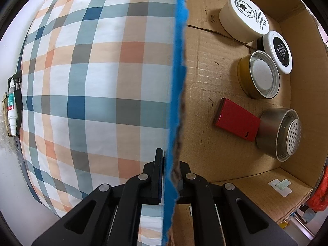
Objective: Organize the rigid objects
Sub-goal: 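Carry the white earbud case into the box beside the jars and release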
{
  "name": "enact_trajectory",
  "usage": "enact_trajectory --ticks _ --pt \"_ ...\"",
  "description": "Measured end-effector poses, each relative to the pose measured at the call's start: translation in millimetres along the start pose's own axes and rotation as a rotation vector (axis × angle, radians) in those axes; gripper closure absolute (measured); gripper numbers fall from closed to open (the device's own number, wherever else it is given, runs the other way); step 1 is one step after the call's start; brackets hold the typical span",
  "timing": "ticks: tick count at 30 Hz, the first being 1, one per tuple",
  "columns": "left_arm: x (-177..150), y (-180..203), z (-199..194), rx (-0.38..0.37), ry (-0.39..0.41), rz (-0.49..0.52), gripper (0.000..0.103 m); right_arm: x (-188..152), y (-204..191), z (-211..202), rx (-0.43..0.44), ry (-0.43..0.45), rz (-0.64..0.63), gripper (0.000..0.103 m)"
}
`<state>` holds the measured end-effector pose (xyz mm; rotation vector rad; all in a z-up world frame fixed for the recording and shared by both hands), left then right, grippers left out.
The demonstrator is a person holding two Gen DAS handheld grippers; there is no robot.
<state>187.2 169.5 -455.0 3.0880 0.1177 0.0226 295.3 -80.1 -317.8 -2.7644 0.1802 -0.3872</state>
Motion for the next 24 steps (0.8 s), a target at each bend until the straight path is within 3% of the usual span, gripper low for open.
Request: enact_trajectory --ticks 16,24 --pt "3 4 0 0.005 -0.005 -0.002 0.099 47 -14 90 -0.093 -0.024 -0.032 0.042" --pt "4 3 -1 0.0 -0.006 -0.011 0.099 53 -15 131 -0.151 -0.06 -0.055 0.042"
Point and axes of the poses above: each gripper's, at about its wrist camera, not at the fingertips, and z roughly the way its jaws point, y to its right, x to its top, the point moved 4 cm from there along z, roughly the way its jaws point, and after that the axes turned 8 degrees about y, right-handed, at the moved point
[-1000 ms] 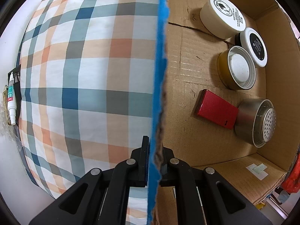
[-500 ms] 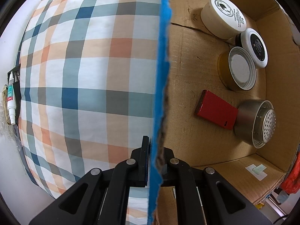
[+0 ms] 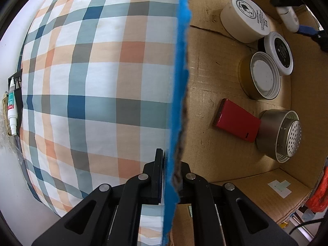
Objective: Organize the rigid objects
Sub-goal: 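Carry the white earbud case into the box beside the jars and release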
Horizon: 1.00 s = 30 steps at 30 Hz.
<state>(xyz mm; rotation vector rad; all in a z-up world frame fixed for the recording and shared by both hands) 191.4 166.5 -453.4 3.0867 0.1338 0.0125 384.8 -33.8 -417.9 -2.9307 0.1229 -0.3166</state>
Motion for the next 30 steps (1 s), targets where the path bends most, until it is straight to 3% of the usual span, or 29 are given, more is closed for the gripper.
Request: enact_trajectory --ticks 6,14,21,23,25,30 --pt "-1 -3 -1 -0.002 0.002 -0.002 0.099 -2 6 28 -0.036 -0.03 -0.015 0.042" --pt "-2 -4 -1 -0.003 0.003 -0.003 0.099 -3 3 31 -0.061 -0.027 -0.031 0.041" --pt "-3 -3 0 0.001 0.004 0.0 0.099 -7 -11 12 -0.057 -0.015 -0.085 0.015" --pt "-3 -2 0 0.002 0.006 0.001 0.099 -10 -13 6 -0.066 -0.01 -0.092 0.014" --pt "-3 -1 0 0.003 0.008 0.003 0.099 -12 -13 -1 -0.089 -0.001 -0.103 0.004" --pt "-4 2 0 0.008 0.009 0.011 0.099 -27 -6 -20 -0.117 0.012 -0.128 0.001"
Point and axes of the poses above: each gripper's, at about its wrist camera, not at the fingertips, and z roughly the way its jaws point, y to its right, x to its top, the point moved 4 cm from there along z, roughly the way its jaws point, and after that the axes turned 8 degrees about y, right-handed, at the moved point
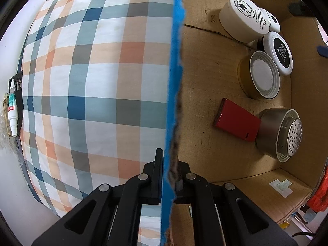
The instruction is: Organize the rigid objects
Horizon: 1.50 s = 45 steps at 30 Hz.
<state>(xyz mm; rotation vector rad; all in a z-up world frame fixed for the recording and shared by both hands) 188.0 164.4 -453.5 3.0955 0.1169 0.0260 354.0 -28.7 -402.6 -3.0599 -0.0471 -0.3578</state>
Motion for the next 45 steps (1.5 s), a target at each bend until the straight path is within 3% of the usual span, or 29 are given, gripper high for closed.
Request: enact_trajectory --ticks 20,28,33,35,38,40,41,42,45 --pt "-1 5 -5 0.01 0.018 0.005 0.099 -100 40 -73 0.006 -0.001 0.008 0.0" --pt "0 -2 -23 0.015 0.035 -0.042 0.096 -121 47 -101 0.022 0.017 0.003 0.0" --pt "-8 -3 -61 0.078 0.103 -0.041 0.055 -129 51 -121 0.029 0.051 0.003 0.0" --pt "-12 0 -82 0.094 0.149 -0.029 0.043 -132 53 -129 0.027 0.065 0.001 0.0" --pt "-17 8 -115 0.07 0.207 -0.022 0.035 -137 55 -141 0.039 0.076 0.001 0.0" --pt "-19 15 -138 0.056 0.249 -0.015 0.022 -141 58 -150 0.039 0.088 0.001 0.0" --pt "-20 21 -146 0.052 0.267 -0.013 0.008 -142 59 -154 0.039 0.093 0.004 0.0" --pt "-20 24 -156 0.044 0.289 -0.011 0.001 -144 60 -160 0.044 0.098 0.006 0.0" --pt "-21 33 -183 0.039 0.339 -0.005 0.0 -148 65 -181 0.033 0.127 0.008 0.0"
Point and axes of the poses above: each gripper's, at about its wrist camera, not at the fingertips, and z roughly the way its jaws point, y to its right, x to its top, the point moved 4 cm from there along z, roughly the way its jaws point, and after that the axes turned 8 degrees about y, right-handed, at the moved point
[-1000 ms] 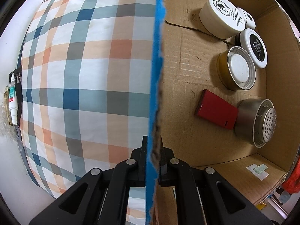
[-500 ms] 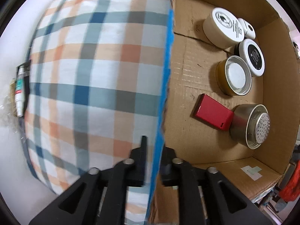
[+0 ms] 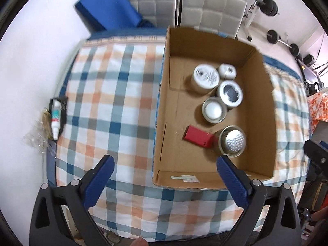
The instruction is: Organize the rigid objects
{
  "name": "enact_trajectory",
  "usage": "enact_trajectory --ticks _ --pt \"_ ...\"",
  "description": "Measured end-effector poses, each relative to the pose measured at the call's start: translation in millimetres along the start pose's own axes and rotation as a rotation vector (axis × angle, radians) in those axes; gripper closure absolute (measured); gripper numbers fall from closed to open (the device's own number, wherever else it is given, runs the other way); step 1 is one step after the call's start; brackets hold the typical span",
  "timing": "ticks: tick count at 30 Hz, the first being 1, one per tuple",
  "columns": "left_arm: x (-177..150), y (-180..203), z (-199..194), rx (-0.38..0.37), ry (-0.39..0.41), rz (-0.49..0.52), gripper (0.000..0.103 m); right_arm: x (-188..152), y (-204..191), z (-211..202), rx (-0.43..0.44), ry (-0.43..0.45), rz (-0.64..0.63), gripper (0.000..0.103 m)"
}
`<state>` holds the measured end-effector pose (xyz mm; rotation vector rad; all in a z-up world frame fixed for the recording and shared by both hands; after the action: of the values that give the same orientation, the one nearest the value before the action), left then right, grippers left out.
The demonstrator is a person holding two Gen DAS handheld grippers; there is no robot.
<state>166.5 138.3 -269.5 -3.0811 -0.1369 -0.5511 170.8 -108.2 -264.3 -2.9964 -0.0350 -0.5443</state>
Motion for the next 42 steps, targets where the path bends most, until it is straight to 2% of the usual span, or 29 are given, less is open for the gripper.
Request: enact_trajectory --ticks 5,9,19,27,42 --pt "9 10 -36 -0.033 0.066 0.003 0.0 -1 4 -31 -0.003 0.043 0.002 0.0" --pt "9 17 -62 -0.031 0.104 0.023 0.0 -2 9 -56 -0.002 0.068 0.007 0.0" --pt "8 36 -127 -0.056 0.146 0.046 0.0 -8 15 -131 -0.008 0.138 0.011 0.0" --pt "5 38 -165 -0.053 0.149 0.034 0.0 -6 20 -184 -0.02 0.175 0.002 0.0" --pt "0 48 -196 -0.064 0.14 0.074 0.0 -10 31 -216 -0.044 0.168 0.014 0.0"
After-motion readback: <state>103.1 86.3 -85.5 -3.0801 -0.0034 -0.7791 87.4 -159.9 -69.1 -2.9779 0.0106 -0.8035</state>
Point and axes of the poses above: each gripper's, at about its wrist camera, not at the fingertips, and z roughly the way its jaws point, y to its right, x to its top, the point moved 4 cm from there along z, roughly the way its jaws point, and after that the axes turned 8 degrees about y, right-handed, at the moved point
